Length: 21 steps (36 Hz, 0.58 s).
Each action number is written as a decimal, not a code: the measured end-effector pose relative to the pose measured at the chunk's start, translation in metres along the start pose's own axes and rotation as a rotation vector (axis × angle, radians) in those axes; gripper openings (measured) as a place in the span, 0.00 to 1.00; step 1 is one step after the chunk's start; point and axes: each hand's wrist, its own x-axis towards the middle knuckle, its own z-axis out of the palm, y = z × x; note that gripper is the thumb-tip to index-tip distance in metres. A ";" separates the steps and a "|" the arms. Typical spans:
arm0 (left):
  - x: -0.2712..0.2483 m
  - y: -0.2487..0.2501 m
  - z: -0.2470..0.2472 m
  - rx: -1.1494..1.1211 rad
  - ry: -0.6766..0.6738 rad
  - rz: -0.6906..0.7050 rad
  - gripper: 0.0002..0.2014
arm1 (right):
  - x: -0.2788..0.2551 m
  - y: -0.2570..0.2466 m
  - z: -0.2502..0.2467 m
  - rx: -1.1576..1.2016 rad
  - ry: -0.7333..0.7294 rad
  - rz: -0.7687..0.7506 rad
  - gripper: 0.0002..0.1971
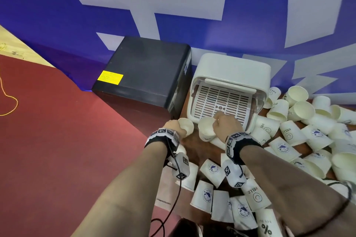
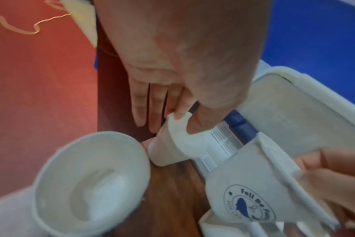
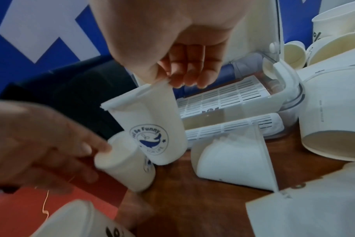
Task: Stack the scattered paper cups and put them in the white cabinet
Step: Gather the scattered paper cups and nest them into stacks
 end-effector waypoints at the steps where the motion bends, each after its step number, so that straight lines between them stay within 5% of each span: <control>1: 0.000 0.001 0.000 -0.029 -0.015 -0.044 0.20 | 0.001 0.001 -0.003 0.013 0.021 0.007 0.17; 11: 0.015 0.002 0.006 -0.416 -0.154 -0.070 0.19 | 0.018 -0.009 -0.023 0.246 0.096 0.035 0.12; 15: 0.024 -0.006 0.012 -0.457 -0.160 -0.093 0.24 | 0.023 -0.022 -0.019 0.307 0.069 0.024 0.11; 21: 0.031 -0.014 0.019 -0.383 -0.179 -0.053 0.18 | 0.026 -0.037 -0.005 0.163 -0.017 -0.039 0.13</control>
